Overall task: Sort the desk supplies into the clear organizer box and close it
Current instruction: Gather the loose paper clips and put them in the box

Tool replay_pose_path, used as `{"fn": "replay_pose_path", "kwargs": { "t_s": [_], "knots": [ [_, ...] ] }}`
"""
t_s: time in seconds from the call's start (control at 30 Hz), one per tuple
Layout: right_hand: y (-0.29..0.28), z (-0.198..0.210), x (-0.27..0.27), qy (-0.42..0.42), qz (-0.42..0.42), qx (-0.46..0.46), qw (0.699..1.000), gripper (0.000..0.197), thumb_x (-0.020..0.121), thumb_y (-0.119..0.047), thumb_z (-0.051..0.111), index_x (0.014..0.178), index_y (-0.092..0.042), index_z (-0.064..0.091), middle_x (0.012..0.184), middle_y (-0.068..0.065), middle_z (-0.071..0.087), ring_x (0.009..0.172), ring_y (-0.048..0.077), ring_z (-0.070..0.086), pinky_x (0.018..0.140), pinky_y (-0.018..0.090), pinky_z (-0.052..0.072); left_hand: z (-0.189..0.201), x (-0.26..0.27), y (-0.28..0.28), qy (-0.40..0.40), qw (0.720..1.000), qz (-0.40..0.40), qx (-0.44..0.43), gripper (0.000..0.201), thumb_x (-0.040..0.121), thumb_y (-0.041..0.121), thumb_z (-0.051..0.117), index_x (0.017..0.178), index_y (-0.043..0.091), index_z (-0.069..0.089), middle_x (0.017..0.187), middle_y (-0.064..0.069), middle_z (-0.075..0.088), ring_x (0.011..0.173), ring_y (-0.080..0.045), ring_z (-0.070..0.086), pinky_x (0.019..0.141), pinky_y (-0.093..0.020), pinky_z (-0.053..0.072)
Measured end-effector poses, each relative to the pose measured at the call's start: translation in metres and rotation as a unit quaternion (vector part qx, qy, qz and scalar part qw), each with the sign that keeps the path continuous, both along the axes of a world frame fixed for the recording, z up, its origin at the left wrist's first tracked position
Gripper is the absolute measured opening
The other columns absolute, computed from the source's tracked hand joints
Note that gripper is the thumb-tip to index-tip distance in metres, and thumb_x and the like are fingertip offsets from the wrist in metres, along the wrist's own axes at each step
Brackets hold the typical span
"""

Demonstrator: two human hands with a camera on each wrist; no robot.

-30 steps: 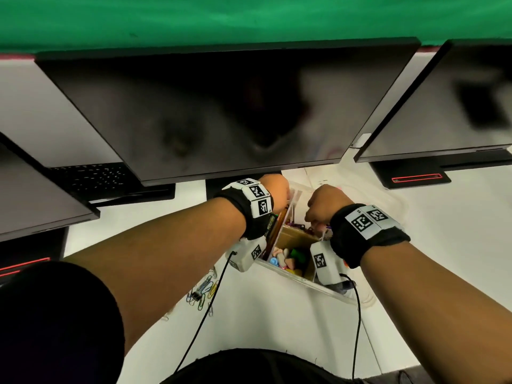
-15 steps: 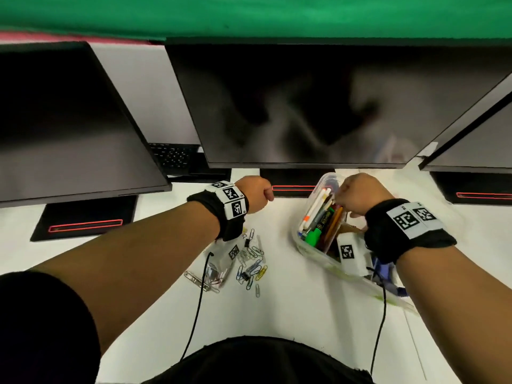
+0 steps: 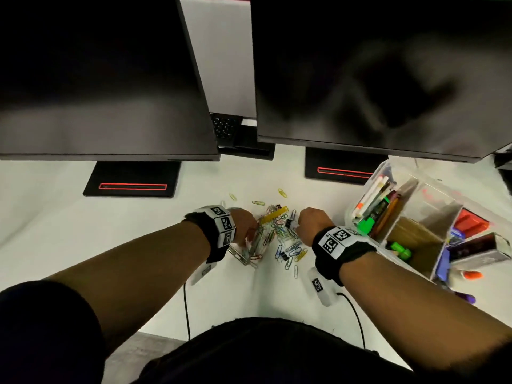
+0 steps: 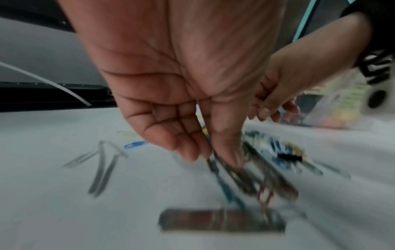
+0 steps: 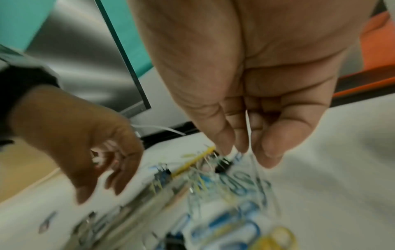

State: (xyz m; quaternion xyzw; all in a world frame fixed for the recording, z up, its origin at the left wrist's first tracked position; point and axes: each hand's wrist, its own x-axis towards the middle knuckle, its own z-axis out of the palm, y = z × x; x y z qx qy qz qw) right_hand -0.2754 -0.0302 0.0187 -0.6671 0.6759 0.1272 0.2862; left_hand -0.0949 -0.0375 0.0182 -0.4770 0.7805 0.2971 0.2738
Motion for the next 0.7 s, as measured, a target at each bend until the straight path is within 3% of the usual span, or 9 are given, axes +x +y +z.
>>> {"fn": "replay_pose_path", "kwargs": {
  "t_s": [0.13,0.27,0.33,0.43,0.53,0.67,0.7],
  "knots": [
    [-0.003,-0.02,-0.002,0.0,-0.054,-0.008,0.999,0.035,0.094,-0.025,0.051,0.115,0.001,0.058,0.124,0.019,0.06,0.116,0.031,0.057,0.092,0.03,0.046,-0.01,0.016,0.015,0.031,0.999,-0.023,-0.007,0.04,0.077,0.025,0.075,0.111,0.01,0.063,0.117,-0.01,0.062,0.109,-0.027,0.057,0.082,-0.027,0.04],
    [-0.004,-0.027,0.0,-0.001,-0.055,-0.007,0.998,0.03,0.093,-0.02,0.049,0.112,0.001,0.059,0.121,0.018,0.062,0.114,0.032,0.057,0.09,0.03,0.046,-0.021,0.02,0.025,0.018,0.997,-0.057,-0.045,0.032,0.078,0.023,0.072,0.107,0.014,0.062,0.117,-0.007,0.058,0.111,-0.026,0.055,0.088,-0.032,0.043],
    [-0.003,-0.027,0.0,0.006,-0.048,0.001,0.999,0.028,0.092,-0.014,0.049,0.112,0.002,0.059,0.121,0.018,0.062,0.114,0.033,0.058,0.09,0.03,0.046,-0.025,0.021,0.027,0.034,0.997,-0.04,-0.054,0.03,0.08,0.022,0.069,0.109,0.018,0.064,0.116,-0.005,0.059,0.111,-0.026,0.057,0.089,-0.032,0.044],
    [-0.003,-0.026,-0.003,0.011,-0.038,0.008,0.999,0.03,0.089,-0.017,0.052,0.111,0.001,0.06,0.121,0.018,0.062,0.112,0.032,0.059,0.087,0.03,0.047,-0.027,0.022,0.027,0.065,0.996,-0.005,-0.064,0.031,0.087,0.023,0.062,0.118,0.021,0.062,0.119,-0.003,0.061,0.113,-0.024,0.056,0.094,-0.03,0.043],
    [-0.004,-0.018,-0.006,-0.006,-0.041,-0.01,0.999,0.029,0.089,-0.018,0.051,0.108,0.001,0.06,0.118,0.018,0.062,0.11,0.033,0.058,0.085,0.03,0.046,-0.028,0.021,0.028,0.089,0.992,0.013,-0.084,0.027,0.089,0.023,0.059,0.116,0.021,0.06,0.117,-0.003,0.062,0.111,-0.024,0.057,0.092,-0.029,0.043],
    [0.004,-0.009,0.001,-0.113,-0.024,-0.069,0.991,0.004,0.086,-0.008,0.053,0.084,-0.008,0.057,0.089,0.011,0.058,0.087,0.025,0.055,0.069,0.025,0.038,-0.029,0.023,0.028,0.115,0.988,0.059,-0.086,0.024,0.09,0.021,0.056,0.115,0.02,0.058,0.117,-0.004,0.06,0.109,-0.025,0.057,0.091,-0.029,0.042],
    [0.008,-0.009,0.005,-0.146,-0.012,-0.073,0.987,0.006,0.085,-0.005,0.054,0.082,-0.01,0.055,0.086,0.007,0.056,0.082,0.022,0.053,0.065,0.023,0.037,-0.028,0.024,0.027,0.121,0.987,0.072,-0.082,0.026,0.091,0.019,0.055,0.116,0.02,0.057,0.118,-0.005,0.06,0.109,-0.025,0.057,0.091,-0.029,0.042]
  ]
}}
